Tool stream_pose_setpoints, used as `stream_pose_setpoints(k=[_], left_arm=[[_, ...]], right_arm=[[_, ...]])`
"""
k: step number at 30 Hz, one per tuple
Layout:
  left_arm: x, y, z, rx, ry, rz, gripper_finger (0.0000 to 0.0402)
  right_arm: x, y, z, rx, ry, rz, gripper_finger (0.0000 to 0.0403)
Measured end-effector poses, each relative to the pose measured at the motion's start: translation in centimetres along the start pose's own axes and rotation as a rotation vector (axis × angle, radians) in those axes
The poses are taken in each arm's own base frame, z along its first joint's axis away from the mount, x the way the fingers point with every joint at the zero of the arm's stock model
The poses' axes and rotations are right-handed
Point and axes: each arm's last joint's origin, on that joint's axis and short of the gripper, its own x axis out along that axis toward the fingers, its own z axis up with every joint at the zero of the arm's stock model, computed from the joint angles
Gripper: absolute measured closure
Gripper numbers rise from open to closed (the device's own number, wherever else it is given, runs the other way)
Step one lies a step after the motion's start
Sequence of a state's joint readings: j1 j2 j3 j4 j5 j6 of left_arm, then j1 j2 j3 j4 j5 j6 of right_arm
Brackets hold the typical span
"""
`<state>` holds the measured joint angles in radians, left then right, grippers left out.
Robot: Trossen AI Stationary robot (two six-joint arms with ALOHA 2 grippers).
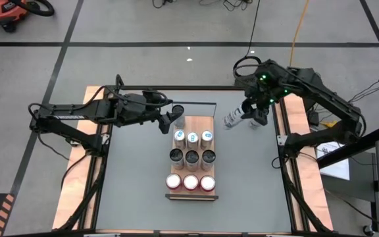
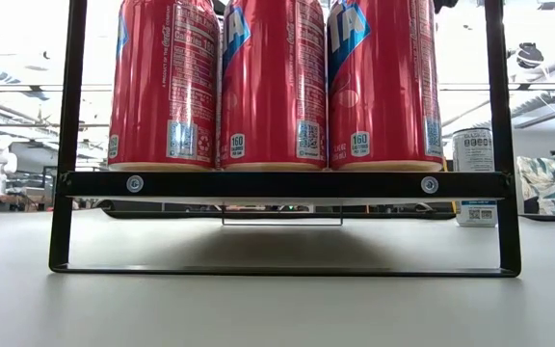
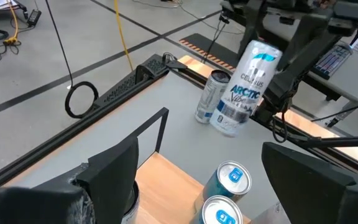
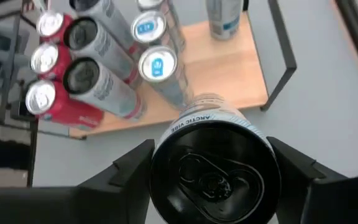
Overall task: Sort soda cans
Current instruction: Put the left white blue soda can on the shelf and align it with the other white blue soda can
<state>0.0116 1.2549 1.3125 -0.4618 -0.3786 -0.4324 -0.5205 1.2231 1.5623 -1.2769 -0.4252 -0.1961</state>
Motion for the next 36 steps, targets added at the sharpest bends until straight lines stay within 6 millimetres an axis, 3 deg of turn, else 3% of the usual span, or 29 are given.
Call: stream_pose_setpoints(k=[13, 36], left_arm=[[0.0, -0.1, 0.1, -0.012, -0.006, -0.011, 0.0059], [0.0, -0.2, 0.2, -0.017, -0.011, -0.042, 0.0059]], right_arm=[[-1.8, 0.9, 0.6, 0.011, -0.189, 0.057, 0.0191], [-2.4, 0.9, 2.5, 0.017, -0.378, 0.066, 0.0191]])
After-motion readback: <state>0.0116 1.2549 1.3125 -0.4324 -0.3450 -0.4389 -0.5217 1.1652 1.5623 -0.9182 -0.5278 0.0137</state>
